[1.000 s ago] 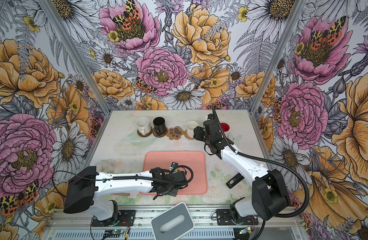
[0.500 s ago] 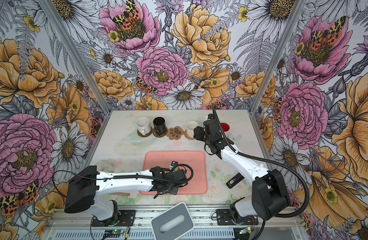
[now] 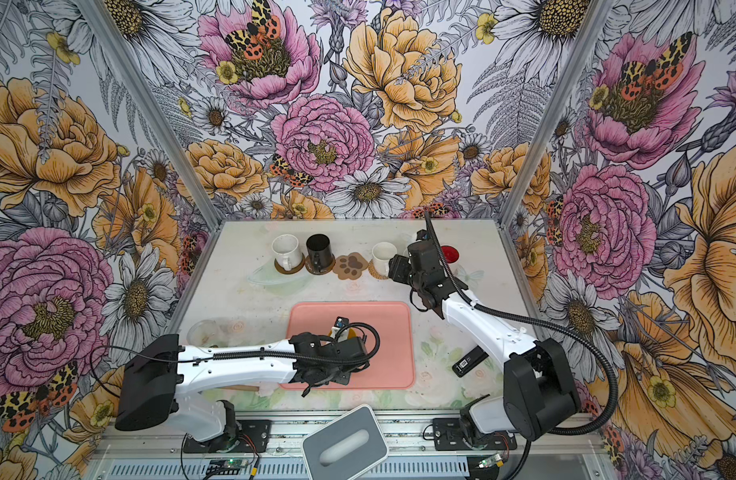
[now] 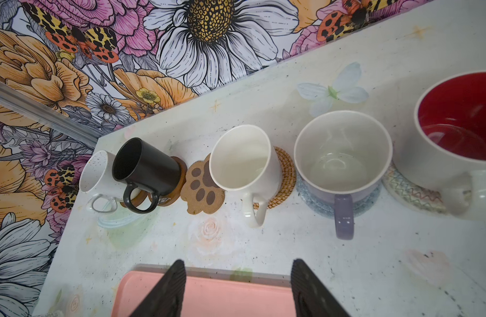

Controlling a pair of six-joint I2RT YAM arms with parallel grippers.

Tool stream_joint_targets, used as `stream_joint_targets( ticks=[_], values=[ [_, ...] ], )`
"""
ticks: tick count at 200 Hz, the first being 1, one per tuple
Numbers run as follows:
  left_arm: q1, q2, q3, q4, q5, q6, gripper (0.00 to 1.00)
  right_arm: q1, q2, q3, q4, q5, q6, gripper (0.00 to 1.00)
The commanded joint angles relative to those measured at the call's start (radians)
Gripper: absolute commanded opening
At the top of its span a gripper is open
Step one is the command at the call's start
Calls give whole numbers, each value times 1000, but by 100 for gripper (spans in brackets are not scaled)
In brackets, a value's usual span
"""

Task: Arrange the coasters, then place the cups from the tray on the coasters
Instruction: 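Lift the yellow mug with left gripper and carry it toward the coaster row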

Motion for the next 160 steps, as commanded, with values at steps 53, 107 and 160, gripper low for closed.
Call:
stream_joint_targets(
  ticks=[53, 107, 160],
  values=[
    [16, -91, -34, 80, -121, -22, 0, -7, -16, -7, 17, -4, 7, 63],
    [59, -141, -82, 193, -95, 25, 0, -8, -16, -7, 18, -4, 7, 63],
    [141, -126, -70, 244, -70, 126, 0, -9, -12, -6, 18, -2, 6, 63]
  ],
)
